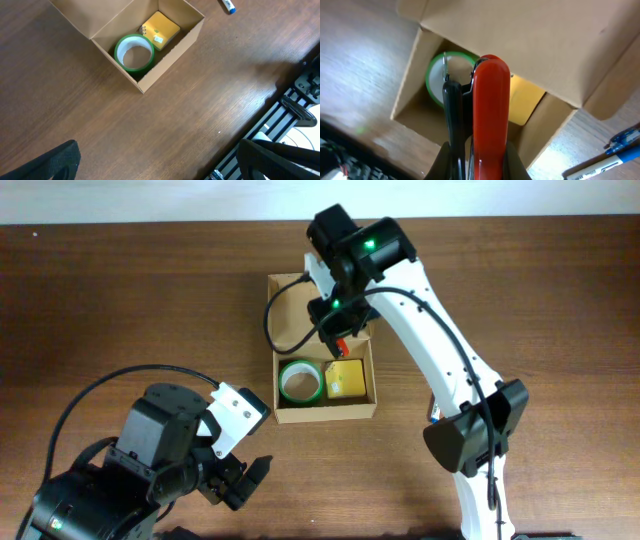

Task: Pack container
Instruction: 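Lift the red stapler and carry it into the box, then lower the stapler into the box's right side beside the pad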

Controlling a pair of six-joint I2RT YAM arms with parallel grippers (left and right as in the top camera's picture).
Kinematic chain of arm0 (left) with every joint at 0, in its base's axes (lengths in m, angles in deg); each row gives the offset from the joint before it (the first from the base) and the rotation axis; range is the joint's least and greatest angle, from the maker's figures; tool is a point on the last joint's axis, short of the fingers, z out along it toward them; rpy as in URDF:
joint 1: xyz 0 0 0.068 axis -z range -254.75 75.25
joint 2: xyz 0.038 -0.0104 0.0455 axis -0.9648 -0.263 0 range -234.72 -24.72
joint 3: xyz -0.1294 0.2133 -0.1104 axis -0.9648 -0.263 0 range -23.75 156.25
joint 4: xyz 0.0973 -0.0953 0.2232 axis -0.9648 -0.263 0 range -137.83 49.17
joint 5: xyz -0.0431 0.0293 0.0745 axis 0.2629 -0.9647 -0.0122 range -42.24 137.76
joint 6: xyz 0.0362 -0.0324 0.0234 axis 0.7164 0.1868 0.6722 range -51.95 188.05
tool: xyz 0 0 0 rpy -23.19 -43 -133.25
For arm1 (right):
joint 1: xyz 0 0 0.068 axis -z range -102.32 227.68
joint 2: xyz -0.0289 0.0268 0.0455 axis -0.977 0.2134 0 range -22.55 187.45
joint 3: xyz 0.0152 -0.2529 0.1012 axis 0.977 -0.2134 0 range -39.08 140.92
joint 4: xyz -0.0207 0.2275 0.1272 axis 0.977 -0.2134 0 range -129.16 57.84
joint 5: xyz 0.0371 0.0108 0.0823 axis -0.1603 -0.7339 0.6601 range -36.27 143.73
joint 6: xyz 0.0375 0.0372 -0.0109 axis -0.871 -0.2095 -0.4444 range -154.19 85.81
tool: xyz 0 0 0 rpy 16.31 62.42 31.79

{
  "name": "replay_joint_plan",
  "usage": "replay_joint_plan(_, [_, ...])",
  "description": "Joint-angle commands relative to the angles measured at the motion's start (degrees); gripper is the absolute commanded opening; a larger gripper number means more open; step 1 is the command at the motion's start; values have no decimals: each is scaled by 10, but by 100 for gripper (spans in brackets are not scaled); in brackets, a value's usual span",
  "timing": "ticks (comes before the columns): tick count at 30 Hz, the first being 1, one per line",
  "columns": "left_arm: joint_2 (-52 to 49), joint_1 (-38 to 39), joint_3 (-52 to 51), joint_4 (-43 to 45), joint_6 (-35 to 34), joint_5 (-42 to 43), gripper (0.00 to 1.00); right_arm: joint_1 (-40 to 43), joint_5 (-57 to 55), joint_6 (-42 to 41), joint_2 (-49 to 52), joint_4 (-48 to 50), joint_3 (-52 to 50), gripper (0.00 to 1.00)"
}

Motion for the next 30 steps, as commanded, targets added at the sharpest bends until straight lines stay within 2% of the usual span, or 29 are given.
replay_joint_plan(1, [1, -2, 7, 2, 9, 8, 100, -4, -7, 33, -16, 6, -30, 4])
replay_joint_plan(6, [1, -2, 7, 2, 9, 8, 100, -9, -5, 70, -16, 27, -81, 4])
replay_joint_plan(14, [1, -2, 7, 2, 9, 8, 100, -31, -3, 177, -16, 69, -151, 4])
replay_joint_plan(21, [1, -2, 7, 2, 9, 8, 100, -39, -5, 261, -16, 86, -178, 4])
replay_joint_plan(27, [1, -2, 7, 2, 9, 8, 100, -38, -10, 368, -16, 106, -182, 4])
replay_joint_plan(30, [1, -2, 7, 2, 9, 8, 100, -38, -43, 377, -16, 110, -182, 4])
